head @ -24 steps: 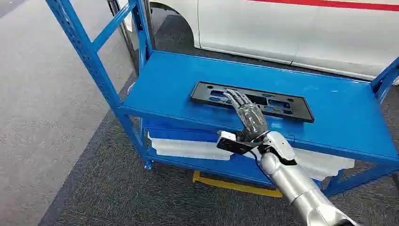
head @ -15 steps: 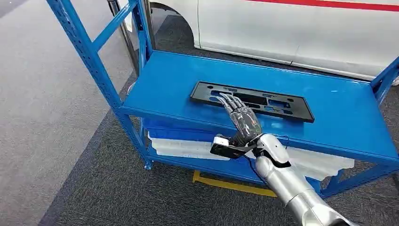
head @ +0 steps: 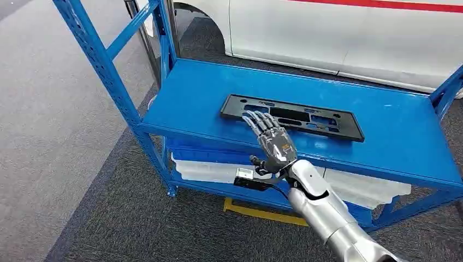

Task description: Take the parts from the cabinet and place them on the table.

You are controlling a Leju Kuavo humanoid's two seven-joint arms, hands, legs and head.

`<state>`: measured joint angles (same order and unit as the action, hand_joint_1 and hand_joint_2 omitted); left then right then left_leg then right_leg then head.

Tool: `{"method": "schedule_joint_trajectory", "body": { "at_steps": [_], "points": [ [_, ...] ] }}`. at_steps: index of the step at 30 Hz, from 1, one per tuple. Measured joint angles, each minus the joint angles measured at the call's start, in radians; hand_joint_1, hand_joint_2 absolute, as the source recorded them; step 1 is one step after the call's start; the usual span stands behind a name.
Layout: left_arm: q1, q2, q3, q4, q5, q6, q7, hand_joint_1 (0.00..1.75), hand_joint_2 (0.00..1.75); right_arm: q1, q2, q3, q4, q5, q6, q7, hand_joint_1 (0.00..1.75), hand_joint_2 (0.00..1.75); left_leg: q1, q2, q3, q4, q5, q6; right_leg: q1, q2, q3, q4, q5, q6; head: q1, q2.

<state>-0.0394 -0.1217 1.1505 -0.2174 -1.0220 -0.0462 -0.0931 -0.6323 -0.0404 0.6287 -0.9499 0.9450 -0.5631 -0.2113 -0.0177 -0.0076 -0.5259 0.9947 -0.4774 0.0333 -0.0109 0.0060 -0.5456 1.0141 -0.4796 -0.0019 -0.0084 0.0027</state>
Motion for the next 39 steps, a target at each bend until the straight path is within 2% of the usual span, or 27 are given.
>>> {"method": "schedule_joint_trajectory", "body": {
  "at_steps": [4, 10, 14, 28, 32, 39],
  "points": [
    [0.000, 0.015, -0.006, 0.000, -0.015, -0.013, 0.000, 0.00, 0.00, -0.022, 0.061, 0.024, 0.022, 0.023, -0.011, 0.025, 0.00, 1.75, 0.000, 0.000, 0.000, 0.000, 0.000, 0.000, 0.000, 0.000, 0.000, 0.001, 0.000, 0.000, 0.000, 0.000],
    [0.000, 0.039, -0.018, 0.000, -0.037, -0.028, 0.000, 0.00, 0.00, -0.115, 0.149, 0.039, 0.110, 0.046, -0.013, 0.071, 0.00, 1.75, 0.001, 0.000, 0.000, 0.000, 0.001, 0.000, 0.001, 0.000, -0.001, 0.001, 0.000, 0.000, 0.000, 0.000],
    [0.000, 0.048, -0.024, 0.000, -0.041, -0.030, -0.001, 0.00, 0.00, -0.154, 0.184, 0.040, 0.164, 0.042, -0.014, 0.074, 0.00, 1.75, 0.001, 0.000, 0.000, 0.000, 0.001, 0.000, 0.001, 0.000, -0.001, 0.001, 0.000, 0.000, 0.000, 0.000],
    [-0.001, 0.058, -0.038, 0.000, -0.059, -0.030, -0.003, 0.00, 0.00, -0.232, 0.239, 0.030, 0.300, -0.006, -0.050, 0.076, 0.00, 1.75, 0.000, 0.000, 0.000, 0.000, 0.001, 0.000, 0.000, 0.000, -0.001, 0.001, 0.000, 0.000, 0.000, 0.000],
    [-0.002, 0.059, -0.039, 0.000, -0.059, -0.031, -0.005, 0.00, 0.00, -0.259, 0.246, 0.024, 0.341, -0.005, -0.048, 0.100, 0.00, 1.75, 0.000, 0.000, 0.000, 0.000, 0.001, 0.000, 0.000, 0.000, -0.001, 0.001, 0.000, 0.000, 0.000, 0.000],
    [-0.003, 0.064, -0.039, 0.000, -0.059, -0.035, -0.006, 0.00, 0.00, -0.291, 0.241, 0.018, 0.449, 0.044, -0.054, 0.180, 0.00, 1.75, 0.000, 0.000, 0.000, 0.000, 0.001, 0.000, 0.000, 0.000, -0.001, 0.001, 0.000, 0.000, 0.000, 0.000]
  ]
}}
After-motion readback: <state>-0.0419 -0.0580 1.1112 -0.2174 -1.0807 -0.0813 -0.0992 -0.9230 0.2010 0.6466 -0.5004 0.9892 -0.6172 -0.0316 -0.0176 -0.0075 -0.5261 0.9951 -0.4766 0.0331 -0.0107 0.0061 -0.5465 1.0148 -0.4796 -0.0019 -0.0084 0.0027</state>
